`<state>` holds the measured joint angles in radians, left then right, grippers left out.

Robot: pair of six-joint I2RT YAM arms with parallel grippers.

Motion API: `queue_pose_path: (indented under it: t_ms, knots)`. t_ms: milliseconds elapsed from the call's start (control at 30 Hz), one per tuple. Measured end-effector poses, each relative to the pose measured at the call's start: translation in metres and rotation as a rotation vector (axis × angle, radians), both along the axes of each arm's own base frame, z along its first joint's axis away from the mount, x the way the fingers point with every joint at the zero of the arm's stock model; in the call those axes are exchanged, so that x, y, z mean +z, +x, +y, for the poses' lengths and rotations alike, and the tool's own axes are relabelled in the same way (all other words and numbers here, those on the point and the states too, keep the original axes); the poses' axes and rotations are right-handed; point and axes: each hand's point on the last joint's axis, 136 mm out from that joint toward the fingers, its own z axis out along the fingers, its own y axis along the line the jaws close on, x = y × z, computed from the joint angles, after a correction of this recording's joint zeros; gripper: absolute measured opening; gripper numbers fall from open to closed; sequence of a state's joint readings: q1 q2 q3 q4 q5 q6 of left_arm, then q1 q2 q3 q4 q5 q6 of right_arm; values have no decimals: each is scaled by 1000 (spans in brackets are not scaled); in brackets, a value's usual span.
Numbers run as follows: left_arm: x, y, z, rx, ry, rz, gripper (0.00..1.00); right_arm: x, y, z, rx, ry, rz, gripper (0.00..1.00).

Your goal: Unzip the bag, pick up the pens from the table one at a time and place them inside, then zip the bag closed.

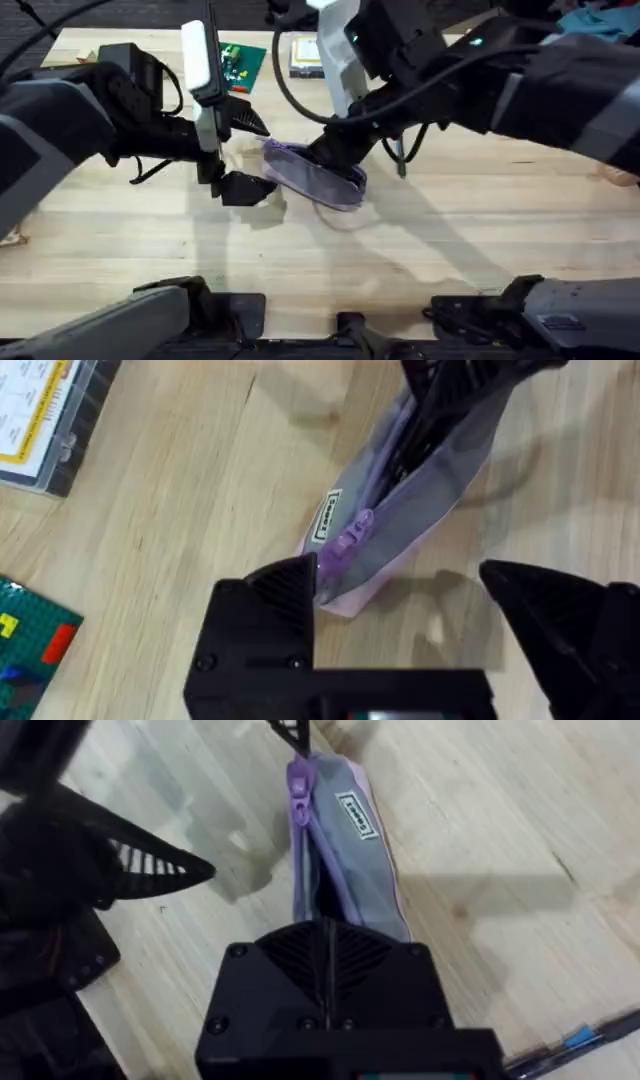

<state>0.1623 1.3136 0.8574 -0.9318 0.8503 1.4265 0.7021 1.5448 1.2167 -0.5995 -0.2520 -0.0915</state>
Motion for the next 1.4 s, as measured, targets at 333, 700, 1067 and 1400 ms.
queue_pose_path:
  t_ms: [333,700,1067,1400]
  knots:
    - [-1,0,0,1,4,1,993,-27,14,12,43,-22,-13,30]
    - [-1,-1,1,1,5,5,993,-58,23,20,58,-48,6,276]
    - [-1,-1,1,1,5,5,993,-58,20,18,63,-56,17,996]
    - [-1,-1,0,1,5,9,993,6,20,-12,-2,9,-61,998]
